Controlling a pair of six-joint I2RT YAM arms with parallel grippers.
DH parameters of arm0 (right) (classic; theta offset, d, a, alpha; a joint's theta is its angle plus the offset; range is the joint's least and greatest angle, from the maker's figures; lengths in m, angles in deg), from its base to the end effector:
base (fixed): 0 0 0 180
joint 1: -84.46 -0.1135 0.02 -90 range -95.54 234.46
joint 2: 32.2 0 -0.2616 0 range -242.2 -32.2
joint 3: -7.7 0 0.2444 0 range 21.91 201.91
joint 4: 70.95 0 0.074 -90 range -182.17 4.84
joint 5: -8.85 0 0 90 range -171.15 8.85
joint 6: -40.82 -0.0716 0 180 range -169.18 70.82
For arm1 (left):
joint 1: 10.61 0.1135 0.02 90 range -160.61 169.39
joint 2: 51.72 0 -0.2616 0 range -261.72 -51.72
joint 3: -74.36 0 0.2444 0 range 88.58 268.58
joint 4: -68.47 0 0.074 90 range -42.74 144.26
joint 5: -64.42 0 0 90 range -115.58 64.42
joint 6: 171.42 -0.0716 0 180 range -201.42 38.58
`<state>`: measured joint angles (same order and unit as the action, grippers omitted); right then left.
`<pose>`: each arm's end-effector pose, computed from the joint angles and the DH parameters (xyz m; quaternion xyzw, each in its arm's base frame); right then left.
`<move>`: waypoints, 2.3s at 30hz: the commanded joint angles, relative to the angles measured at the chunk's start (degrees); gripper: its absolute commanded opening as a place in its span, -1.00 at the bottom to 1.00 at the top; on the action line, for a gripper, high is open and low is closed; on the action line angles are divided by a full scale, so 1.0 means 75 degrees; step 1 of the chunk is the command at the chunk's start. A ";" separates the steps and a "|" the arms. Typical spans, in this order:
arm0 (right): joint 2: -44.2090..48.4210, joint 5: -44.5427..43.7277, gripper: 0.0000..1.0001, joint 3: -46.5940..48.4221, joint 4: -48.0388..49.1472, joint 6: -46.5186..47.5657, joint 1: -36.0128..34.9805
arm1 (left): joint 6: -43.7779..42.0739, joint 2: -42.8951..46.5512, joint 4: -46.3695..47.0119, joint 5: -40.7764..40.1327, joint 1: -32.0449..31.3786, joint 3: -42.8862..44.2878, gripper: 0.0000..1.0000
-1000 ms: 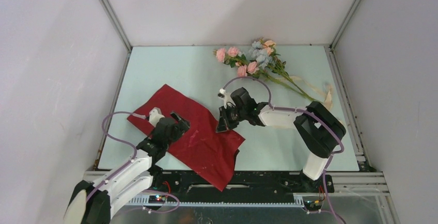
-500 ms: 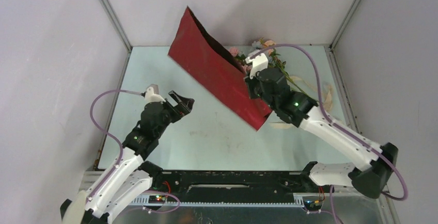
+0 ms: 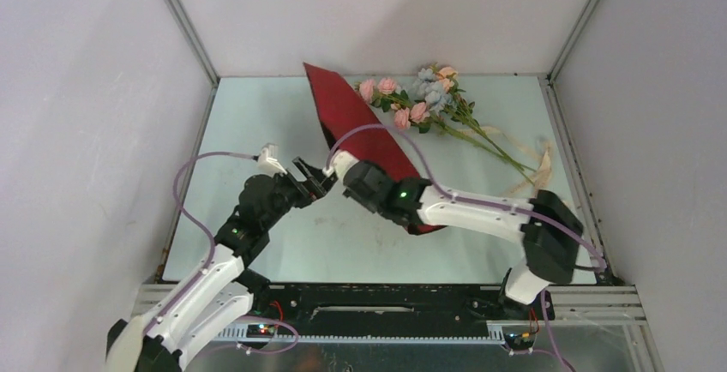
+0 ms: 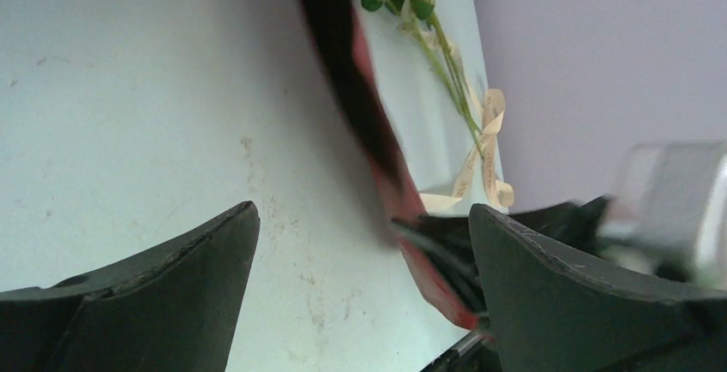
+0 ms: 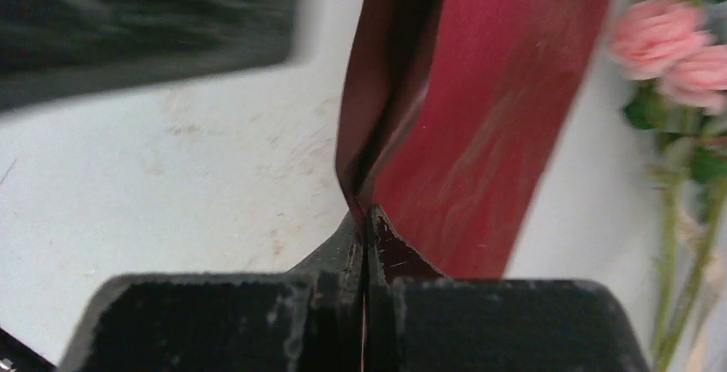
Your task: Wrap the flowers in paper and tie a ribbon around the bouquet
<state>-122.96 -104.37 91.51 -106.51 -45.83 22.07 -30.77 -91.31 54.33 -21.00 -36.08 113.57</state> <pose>0.1961 0.3140 0.2510 -0.4186 0.7971 0.0340 0.4340 0.1813 -0.0927 0.2421 -0.1484 0.7765 -0.4019 0.4621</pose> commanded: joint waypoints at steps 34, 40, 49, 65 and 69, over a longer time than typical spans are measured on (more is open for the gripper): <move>-0.0758 0.1872 -1.00 0.0229 0.0305 -0.1702 0.0006 | 0.1486 -0.4136 0.2112 -0.1134 0.0875 0.0098 0.54; -0.0708 0.2148 -1.00 0.0056 0.0427 -0.1716 -0.0038 | 0.1581 -0.5349 0.3104 -0.0347 0.0877 0.0301 0.20; -0.0149 0.2608 0.09 -0.0245 0.0439 -0.2197 0.0050 | 0.0796 -0.5737 0.3711 0.0328 0.0877 0.0278 -1.00; -0.0971 0.2014 0.99 0.0786 0.0943 -0.2819 0.0281 | 0.0137 -0.4818 0.2537 0.0126 0.0691 0.0153 -1.00; -0.1364 0.1735 0.99 0.0821 0.1421 -0.3204 0.0202 | 0.0340 -0.4626 0.2058 -0.0083 0.0581 0.0278 -1.00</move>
<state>-130.72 -87.80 95.27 -100.30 -66.48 24.26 -28.45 -128.36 73.55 -19.36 -30.81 114.29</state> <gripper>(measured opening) 0.994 0.003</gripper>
